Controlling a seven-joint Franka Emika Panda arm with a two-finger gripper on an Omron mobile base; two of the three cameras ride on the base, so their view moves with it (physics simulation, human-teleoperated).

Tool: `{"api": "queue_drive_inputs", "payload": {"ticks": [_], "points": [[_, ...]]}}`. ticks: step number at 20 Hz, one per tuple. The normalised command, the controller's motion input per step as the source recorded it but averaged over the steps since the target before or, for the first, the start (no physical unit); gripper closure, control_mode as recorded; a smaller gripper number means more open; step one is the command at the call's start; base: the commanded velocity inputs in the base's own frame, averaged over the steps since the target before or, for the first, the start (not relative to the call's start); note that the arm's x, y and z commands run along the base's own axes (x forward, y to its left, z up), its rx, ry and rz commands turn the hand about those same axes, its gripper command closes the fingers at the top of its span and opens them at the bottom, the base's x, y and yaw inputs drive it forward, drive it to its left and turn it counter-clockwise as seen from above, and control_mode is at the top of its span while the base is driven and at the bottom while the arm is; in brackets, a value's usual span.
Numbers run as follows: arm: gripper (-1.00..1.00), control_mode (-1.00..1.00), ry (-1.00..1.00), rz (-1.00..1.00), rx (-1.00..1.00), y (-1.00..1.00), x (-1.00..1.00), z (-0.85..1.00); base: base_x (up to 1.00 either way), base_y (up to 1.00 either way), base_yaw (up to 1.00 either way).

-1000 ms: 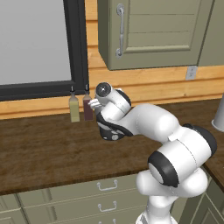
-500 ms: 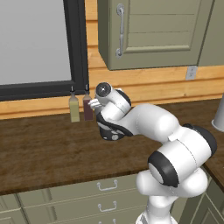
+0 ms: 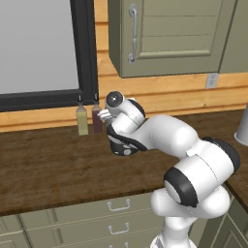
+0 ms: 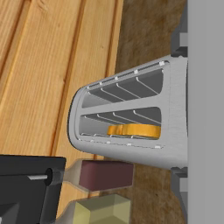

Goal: Start the toaster. Once the lever pops up, take the bread to the plate on the dining counter.

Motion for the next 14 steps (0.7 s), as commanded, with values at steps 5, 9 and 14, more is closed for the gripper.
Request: {"api": "queue_drive_inputs", "payload": {"ticks": [5, 9, 14], "points": [[-1.00, -1.00, 0.00, 0.00, 0.00, 0.00, 0.00, 0.00, 0.00, 0.00, 0.00], [-1.00, -1.00, 0.00, 0.00, 0.00, 0.00, 0.00, 0.00, 0.00, 0.00, 0.00], [-1.00, -1.00, 0.00, 0.00, 0.00, 0.00, 0.00, 0.00, 0.00, 0.00, 0.00]]}}
